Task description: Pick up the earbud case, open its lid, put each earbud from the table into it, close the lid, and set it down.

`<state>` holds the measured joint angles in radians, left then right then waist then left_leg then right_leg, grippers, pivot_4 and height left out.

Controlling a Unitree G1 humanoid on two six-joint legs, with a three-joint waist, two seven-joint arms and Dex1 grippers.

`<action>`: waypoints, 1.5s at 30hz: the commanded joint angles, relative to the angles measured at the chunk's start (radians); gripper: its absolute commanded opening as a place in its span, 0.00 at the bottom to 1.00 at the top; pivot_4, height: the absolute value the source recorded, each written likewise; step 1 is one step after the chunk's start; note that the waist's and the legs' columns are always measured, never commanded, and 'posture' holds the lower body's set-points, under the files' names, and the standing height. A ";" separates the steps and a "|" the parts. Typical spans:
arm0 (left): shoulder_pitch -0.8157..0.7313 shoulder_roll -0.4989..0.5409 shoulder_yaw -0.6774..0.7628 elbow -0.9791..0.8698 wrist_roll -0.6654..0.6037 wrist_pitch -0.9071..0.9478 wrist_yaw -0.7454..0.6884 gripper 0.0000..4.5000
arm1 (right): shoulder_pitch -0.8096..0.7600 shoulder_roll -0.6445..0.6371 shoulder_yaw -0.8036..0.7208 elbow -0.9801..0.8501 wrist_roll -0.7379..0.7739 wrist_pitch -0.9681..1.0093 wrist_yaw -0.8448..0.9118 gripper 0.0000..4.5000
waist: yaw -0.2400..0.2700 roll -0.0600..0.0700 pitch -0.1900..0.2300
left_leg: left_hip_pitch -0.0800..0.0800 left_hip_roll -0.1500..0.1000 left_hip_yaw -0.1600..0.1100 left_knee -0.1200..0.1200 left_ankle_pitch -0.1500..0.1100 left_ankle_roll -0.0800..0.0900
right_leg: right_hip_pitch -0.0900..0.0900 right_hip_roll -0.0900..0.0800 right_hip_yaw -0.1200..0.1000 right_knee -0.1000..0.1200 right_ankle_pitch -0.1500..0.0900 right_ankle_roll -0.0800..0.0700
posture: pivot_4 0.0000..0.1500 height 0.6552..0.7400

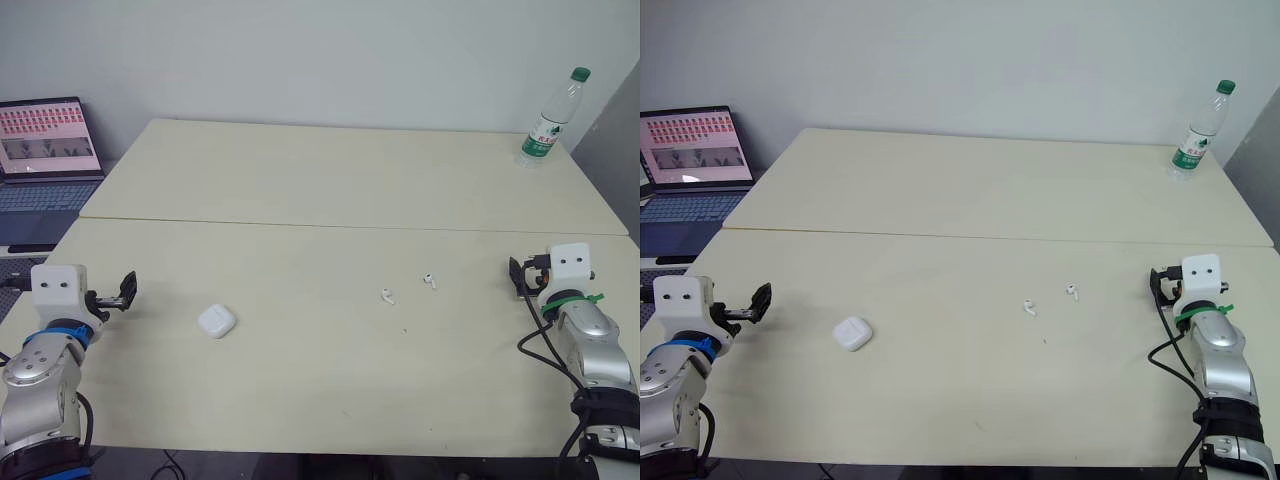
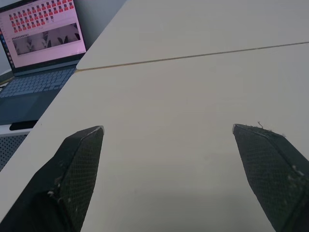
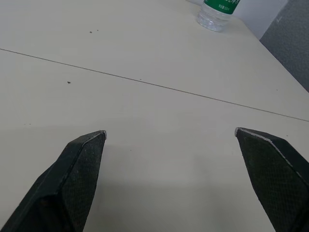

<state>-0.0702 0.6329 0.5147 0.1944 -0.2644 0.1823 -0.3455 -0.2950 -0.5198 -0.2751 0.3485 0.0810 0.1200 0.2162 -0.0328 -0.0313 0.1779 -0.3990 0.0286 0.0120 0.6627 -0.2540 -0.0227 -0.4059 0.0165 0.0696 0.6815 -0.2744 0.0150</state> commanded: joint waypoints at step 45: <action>0.119 0.331 -0.293 -0.329 -0.175 0.276 -0.673 1.00 | -0.229 -0.013 0.446 -0.575 0.480 0.370 0.960 1.00 | -0.012 0.001 0.001 | -0.001 0.001 -0.006 0.000 0.000 0.000 | 0.000 0.000 -0.007 0.000 -0.002 -0.004 | 1.00 1.00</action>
<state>0.0593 0.9540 0.2349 -0.1448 -0.4642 0.4903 -1.0050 -0.5031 -0.5271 0.1775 -0.1832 0.5334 0.4765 1.1598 -0.0447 -0.0299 0.1785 -0.3996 0.0292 0.0064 0.6626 -0.2542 -0.0226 -0.4056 0.0163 0.0626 0.6817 -0.2768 0.0113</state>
